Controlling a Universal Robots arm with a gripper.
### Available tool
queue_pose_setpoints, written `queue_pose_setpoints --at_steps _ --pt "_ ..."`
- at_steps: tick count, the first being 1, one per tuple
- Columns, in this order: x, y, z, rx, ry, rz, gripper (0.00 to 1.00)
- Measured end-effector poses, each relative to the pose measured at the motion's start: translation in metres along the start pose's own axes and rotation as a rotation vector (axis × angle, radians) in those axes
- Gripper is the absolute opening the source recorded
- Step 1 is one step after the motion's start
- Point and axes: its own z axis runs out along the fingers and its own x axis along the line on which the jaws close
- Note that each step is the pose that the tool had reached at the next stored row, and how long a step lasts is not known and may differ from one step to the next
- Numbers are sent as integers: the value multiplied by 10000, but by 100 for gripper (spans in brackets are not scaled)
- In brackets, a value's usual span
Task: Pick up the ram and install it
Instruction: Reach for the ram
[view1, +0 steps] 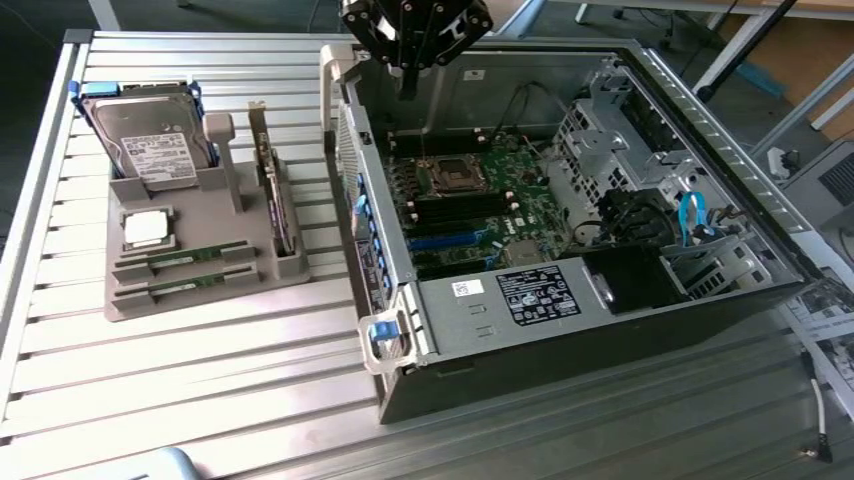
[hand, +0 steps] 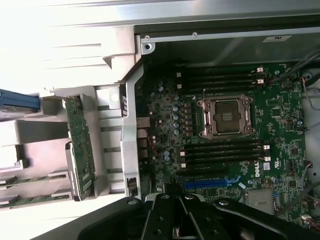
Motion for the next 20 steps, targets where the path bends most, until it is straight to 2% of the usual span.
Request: queue_pose_setpoints --at_steps 20 --pt "208 -16 6 1 0 1 10"
